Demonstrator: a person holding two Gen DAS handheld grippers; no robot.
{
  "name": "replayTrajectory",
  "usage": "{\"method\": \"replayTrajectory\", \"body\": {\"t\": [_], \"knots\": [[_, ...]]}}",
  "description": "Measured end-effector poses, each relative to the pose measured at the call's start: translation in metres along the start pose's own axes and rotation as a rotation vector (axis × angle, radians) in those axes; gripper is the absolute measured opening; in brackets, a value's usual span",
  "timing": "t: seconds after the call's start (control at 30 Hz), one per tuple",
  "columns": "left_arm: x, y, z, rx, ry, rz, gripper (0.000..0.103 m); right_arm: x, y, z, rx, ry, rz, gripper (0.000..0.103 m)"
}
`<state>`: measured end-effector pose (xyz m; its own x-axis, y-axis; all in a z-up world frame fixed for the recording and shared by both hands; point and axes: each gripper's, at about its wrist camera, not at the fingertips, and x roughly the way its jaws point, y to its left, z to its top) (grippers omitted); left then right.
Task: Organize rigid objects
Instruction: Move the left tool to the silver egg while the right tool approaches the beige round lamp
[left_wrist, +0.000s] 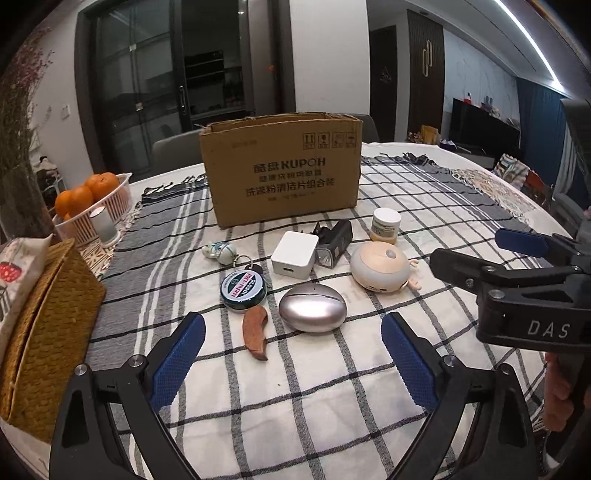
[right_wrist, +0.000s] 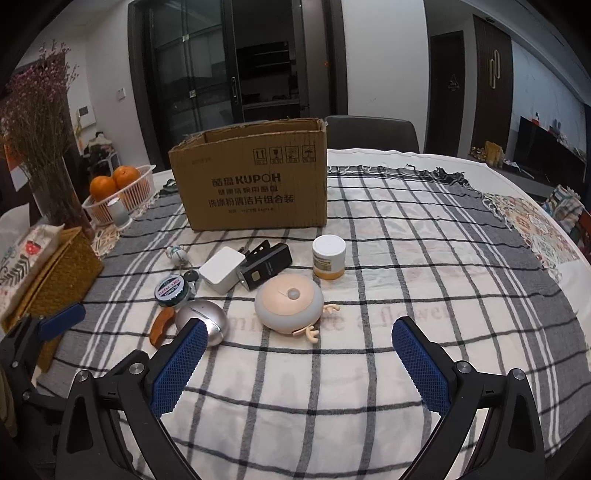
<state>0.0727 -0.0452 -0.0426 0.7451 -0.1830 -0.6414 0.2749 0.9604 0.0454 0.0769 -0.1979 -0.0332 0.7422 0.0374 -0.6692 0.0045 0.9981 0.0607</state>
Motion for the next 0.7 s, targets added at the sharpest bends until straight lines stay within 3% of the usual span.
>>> {"method": "replayTrajectory", "body": {"t": [0.27, 0.7], "knots": [[0.029, -0.001, 0.004, 0.014, 0.042, -0.038, 0.092, 0.037, -0.005, 0.006, -0.024, 0.065, 0.055, 0.101], [0.07, -0.005, 0.006, 0.052, 0.101, -0.067, 0.086, 0.091, -0.008, 0.012, -0.06, 0.163, 0.072, 0.1]]}}
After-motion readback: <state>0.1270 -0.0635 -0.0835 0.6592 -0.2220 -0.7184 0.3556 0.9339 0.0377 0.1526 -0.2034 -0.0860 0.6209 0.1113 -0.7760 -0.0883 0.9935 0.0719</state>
